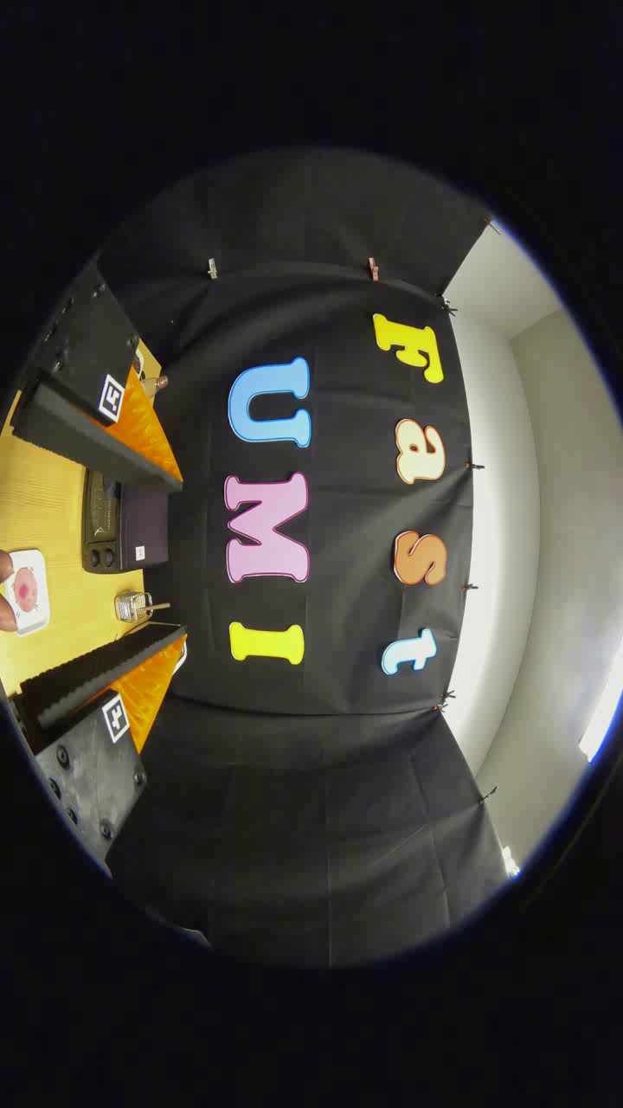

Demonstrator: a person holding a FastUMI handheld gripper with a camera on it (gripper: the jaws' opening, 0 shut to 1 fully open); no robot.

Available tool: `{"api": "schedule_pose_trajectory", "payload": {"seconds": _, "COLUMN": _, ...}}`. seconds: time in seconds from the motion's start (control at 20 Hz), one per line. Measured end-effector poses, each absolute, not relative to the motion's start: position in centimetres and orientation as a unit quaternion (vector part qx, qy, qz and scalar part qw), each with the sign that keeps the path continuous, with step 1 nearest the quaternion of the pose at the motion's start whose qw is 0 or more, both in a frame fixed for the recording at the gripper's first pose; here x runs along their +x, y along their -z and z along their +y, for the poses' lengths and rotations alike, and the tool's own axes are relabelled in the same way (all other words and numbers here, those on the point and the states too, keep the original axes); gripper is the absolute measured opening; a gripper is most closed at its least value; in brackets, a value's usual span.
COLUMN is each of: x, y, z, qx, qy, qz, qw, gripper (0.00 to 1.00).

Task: Open the toaster oven, put the food inside, and close the toaster oven door.

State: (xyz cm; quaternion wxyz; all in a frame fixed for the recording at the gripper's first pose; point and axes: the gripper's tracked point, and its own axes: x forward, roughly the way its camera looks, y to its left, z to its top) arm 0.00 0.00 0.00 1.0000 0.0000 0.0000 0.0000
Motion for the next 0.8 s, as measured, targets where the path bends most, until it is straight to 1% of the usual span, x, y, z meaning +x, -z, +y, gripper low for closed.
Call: {"api": "schedule_pose_trajectory", "payload": {"seconds": 0.8, "x": -0.22, "y": -0.24, "z": 0.43, "qx": -0.004, "qy": -0.008, "qz": -0.004, "qw": 1.0, "gripper": 0.98}}
